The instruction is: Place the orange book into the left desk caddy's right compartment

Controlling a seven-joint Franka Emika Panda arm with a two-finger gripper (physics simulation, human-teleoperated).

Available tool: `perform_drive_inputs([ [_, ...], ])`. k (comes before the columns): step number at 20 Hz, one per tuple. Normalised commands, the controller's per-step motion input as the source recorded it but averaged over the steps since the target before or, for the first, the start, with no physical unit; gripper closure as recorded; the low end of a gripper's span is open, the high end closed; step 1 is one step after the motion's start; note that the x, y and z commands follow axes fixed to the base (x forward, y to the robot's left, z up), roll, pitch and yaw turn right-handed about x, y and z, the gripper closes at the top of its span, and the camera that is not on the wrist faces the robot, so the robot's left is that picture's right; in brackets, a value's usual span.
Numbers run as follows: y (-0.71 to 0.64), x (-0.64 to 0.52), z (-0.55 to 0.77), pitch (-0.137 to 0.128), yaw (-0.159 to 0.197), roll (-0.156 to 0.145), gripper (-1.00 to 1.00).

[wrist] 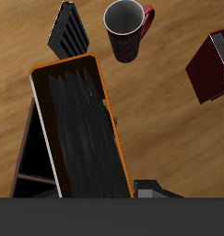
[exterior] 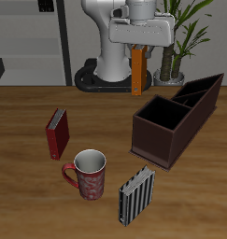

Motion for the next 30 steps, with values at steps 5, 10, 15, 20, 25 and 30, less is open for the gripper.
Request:
perform_drive_inputs([
  [5, 0.34, 0.02, -0.02, 0.002, -0.038, 0.05, 1.0],
  [10, 0.18, 0.1, 0.05, -0.005, -0.038, 0.012, 1.0],
  [15, 0.17, 0.09, -0.04, -0.002, -0.02, 0.012, 1.0],
  [20, 0.19, 0.15, -0.02, -0.018, -0.007, -0.007, 1.0],
  [25, 0.09, 0.14, -0.09, 0.02, -0.048, 0.011, 1.0],
  [30, 0.03, 0.03, -0.1, -0.006, -0.011, -0.004, 1.0],
])
